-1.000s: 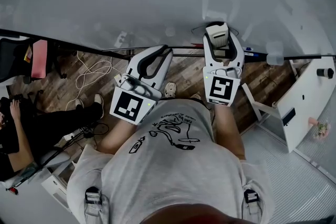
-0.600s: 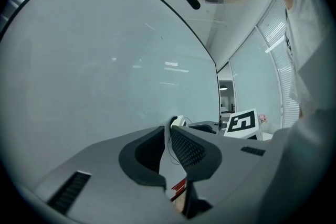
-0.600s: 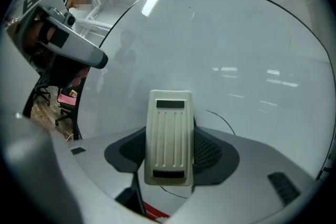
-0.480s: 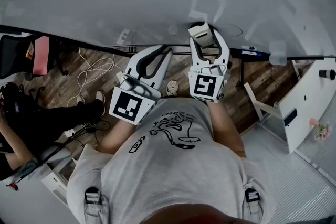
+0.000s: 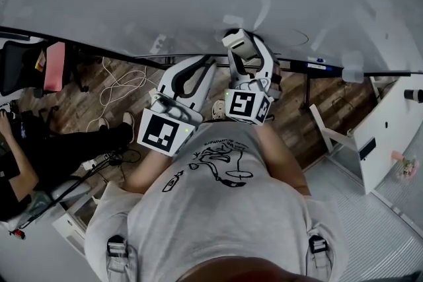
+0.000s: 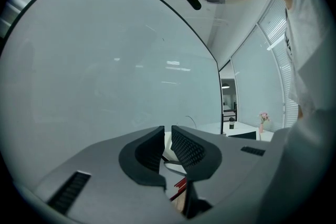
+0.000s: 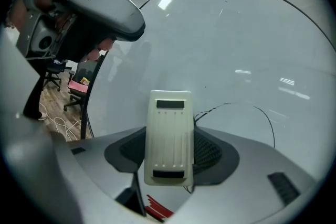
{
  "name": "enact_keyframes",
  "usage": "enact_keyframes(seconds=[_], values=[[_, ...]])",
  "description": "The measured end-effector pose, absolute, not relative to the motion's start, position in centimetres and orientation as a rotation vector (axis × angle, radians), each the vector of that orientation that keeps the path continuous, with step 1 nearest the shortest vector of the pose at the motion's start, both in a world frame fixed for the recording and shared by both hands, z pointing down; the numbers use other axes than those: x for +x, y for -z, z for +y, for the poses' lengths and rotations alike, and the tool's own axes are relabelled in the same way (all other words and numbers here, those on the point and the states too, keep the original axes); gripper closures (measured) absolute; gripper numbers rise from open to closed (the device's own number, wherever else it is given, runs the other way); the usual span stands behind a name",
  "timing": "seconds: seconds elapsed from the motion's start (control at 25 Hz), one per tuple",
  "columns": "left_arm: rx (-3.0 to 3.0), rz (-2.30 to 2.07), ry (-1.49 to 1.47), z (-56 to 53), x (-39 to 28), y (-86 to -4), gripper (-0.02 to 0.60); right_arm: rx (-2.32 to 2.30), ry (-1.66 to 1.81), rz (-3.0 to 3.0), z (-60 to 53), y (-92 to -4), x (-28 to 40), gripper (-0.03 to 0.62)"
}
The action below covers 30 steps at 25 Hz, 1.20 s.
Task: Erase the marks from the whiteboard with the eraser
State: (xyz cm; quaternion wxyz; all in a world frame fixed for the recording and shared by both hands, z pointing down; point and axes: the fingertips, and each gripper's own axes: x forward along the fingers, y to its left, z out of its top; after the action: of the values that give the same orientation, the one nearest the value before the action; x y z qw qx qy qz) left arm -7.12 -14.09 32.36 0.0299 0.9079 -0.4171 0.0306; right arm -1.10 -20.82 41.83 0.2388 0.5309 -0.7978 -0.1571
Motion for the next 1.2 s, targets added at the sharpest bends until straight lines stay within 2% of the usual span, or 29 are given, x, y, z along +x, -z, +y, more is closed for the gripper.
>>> enact_keyframes(seconds=[0.52, 1.2], values=[[2.834, -1.306, -0.018, -13.5, -8.9, -31.3, 0.526, 1.528, 0.417, -2.193, -20.5, -39.5, 0.2, 0.338], [2.843, -1.286, -0.028, -13.4, -4.6, -30.7, 0.526, 1.761, 0.310, -2.174, -21.4, -36.9, 11.9, 0.338]])
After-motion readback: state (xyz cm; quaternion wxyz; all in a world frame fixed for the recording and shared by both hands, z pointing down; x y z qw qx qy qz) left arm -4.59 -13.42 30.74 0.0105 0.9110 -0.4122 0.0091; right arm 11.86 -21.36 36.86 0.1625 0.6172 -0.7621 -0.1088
